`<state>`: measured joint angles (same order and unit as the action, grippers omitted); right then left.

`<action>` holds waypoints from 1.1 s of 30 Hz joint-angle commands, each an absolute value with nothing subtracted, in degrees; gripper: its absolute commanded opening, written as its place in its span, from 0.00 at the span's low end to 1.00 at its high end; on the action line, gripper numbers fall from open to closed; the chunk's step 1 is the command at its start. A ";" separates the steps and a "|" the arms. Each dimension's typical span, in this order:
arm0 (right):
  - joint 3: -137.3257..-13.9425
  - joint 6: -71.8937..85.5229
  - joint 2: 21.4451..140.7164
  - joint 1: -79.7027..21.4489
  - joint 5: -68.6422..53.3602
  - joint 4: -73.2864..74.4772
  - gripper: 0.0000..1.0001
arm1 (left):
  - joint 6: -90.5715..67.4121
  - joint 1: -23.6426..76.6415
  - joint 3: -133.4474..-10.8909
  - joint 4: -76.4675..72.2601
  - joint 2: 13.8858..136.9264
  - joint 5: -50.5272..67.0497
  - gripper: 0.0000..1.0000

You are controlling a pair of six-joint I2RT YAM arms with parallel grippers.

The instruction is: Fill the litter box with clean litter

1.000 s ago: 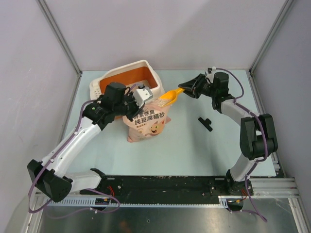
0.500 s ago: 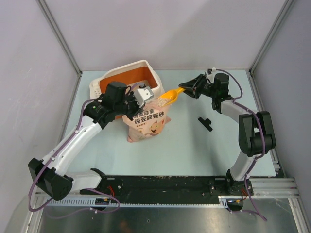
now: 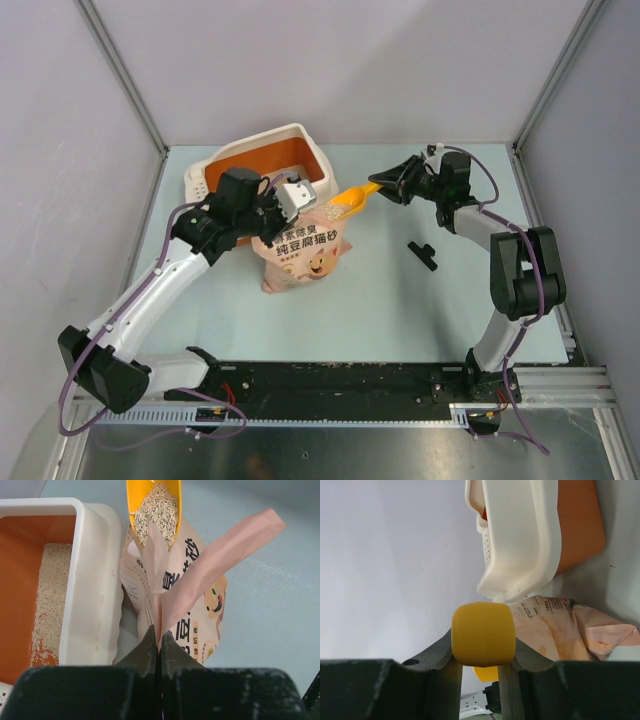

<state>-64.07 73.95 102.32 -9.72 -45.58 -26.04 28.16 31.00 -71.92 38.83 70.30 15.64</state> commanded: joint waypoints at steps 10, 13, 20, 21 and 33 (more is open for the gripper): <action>-68.73 75.06 102.92 -8.70 -47.46 -28.83 0.00 | 29.79 31.29 -73.04 39.11 69.43 15.29 0.00; -69.70 75.15 103.53 -8.53 -47.64 -28.39 0.00 | 29.79 31.29 -73.12 39.11 69.52 15.21 0.00; -70.84 76.20 104.59 -8.44 -47.37 -28.65 0.00 | 30.59 31.29 -72.86 39.37 69.00 13.19 0.00; -71.27 76.29 105.11 -8.44 -47.29 -28.83 0.00 | 30.59 31.29 -72.77 39.55 68.91 13.18 0.00; -75.23 77.08 107.31 -8.35 -47.29 -29.18 0.00 | 31.11 31.29 -72.60 39.81 68.82 12.66 0.00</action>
